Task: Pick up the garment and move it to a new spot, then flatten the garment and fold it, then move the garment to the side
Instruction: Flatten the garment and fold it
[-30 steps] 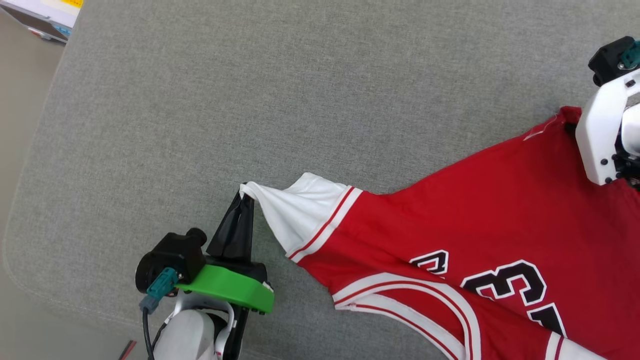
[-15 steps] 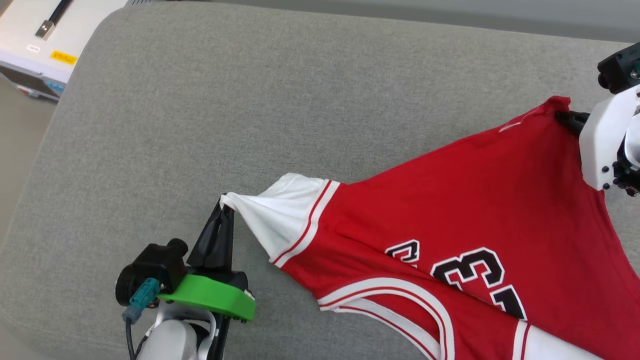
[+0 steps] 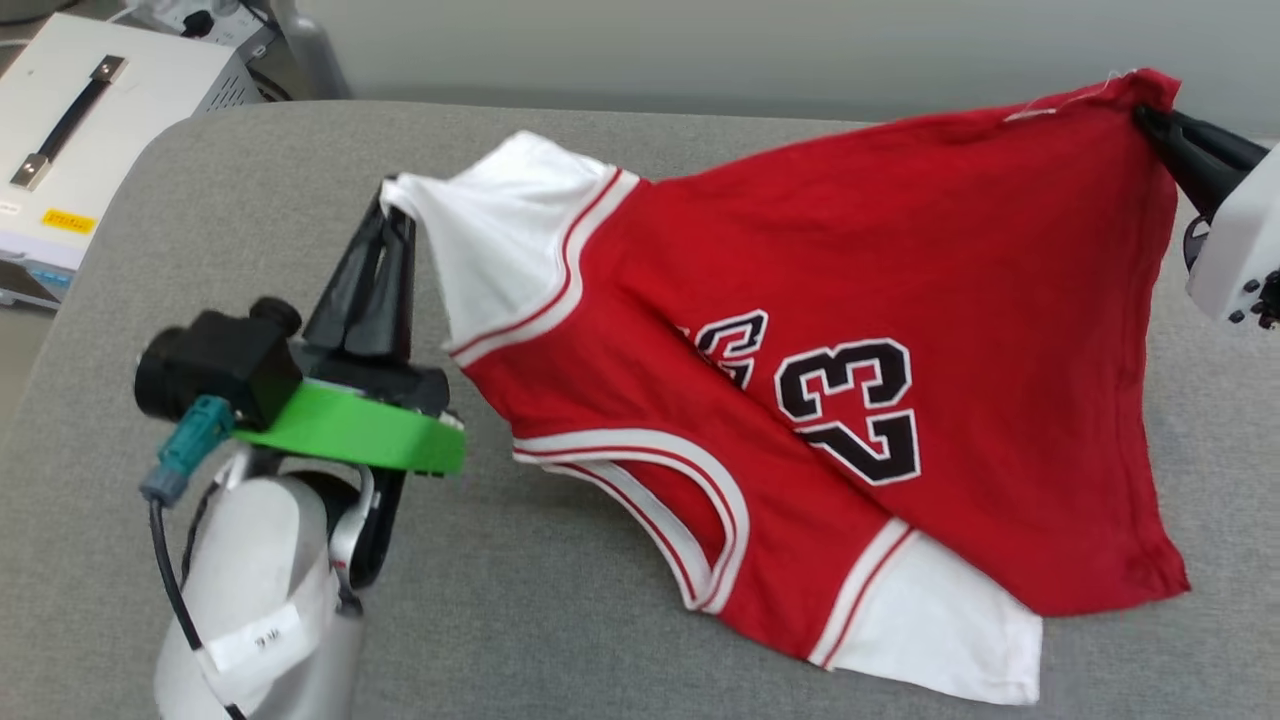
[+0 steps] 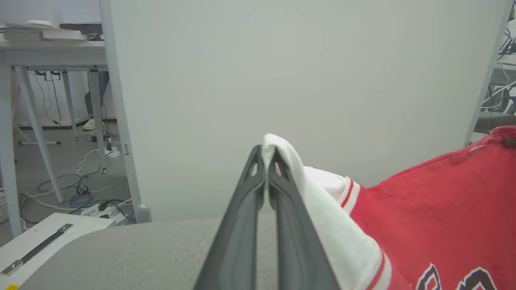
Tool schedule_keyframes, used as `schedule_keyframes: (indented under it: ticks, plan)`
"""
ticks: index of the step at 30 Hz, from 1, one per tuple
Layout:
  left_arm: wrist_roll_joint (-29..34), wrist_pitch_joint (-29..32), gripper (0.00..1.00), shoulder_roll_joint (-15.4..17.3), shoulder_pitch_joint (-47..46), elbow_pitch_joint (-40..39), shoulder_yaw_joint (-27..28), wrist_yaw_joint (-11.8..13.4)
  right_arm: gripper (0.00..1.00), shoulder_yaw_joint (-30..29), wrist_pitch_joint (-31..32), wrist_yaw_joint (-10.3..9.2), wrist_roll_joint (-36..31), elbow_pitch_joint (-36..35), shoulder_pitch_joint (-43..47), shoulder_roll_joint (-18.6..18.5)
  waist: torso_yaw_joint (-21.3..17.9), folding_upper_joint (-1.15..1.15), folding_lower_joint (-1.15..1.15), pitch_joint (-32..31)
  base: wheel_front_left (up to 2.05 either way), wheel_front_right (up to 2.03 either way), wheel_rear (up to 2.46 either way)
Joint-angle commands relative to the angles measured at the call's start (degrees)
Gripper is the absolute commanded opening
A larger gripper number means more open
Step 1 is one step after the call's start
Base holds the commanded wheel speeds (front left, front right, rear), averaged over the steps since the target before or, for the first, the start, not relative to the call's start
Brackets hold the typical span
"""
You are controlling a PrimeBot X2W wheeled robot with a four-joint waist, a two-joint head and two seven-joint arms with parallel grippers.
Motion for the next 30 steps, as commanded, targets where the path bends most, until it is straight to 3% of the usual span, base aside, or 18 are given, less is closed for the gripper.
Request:
schedule_keyframes:
  ticks: [1,9,17,30]
  plan:
    - [-0.1,0.7,0.0,0.9,-2.7,-1.0,0.1,-0.3,0.0,-1.1,-0.5,-0.01,-0.5,-1.0,0.4,0.6,-1.3,0.0,0.0,-1.0,0.0,0.0,0.0]
    - [-2.3,4.6,0.0,2.3,-15.6,-4.3,0.9,-0.6,0.0,-8.1,0.2,-0.01,-3.5,-6.5,-2.1,3.2,-2.4,0.0,0.0,1.3,0.0,0.0,0.0]
    - [-3.3,7.9,0.0,4.8,-31.4,-2.7,0.3,-0.9,0.0,-13.0,2.7,-0.01,-7.4,-9.0,-10.6,6.1,-2.9,0.0,0.0,9.3,0.0,0.0,0.0]
    - [-4.6,9.0,0.0,9.0,-63.9,9.6,-3.6,-1.2,0.0,-14.4,3.6,-0.01,-15.3,0.3,-38.1,9.1,-3.4,0.0,0.0,22.3,0.0,0.0,0.0]
